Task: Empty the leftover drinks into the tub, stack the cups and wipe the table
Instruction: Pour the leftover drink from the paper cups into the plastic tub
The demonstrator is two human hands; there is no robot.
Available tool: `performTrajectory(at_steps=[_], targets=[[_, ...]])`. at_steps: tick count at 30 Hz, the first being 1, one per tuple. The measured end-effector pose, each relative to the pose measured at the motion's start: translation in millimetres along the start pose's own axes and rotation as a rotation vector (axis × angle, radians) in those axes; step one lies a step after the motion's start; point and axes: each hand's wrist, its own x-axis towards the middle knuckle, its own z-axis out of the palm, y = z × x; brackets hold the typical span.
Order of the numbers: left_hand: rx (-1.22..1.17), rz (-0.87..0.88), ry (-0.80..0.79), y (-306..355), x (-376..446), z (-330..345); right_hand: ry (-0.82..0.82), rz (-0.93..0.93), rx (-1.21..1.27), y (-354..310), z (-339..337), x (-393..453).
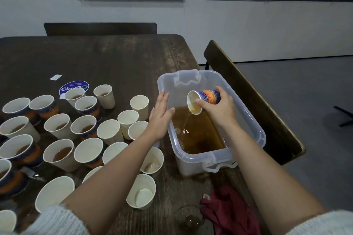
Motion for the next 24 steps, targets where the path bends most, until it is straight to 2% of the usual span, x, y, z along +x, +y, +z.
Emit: performTrajectory(at_steps=[24], targets=[[0.007, 0.005, 0.006, 0.7, 0.1, 0.9, 0.014, -0.058, -0.058, -3.3, -1.6, -1.9]])
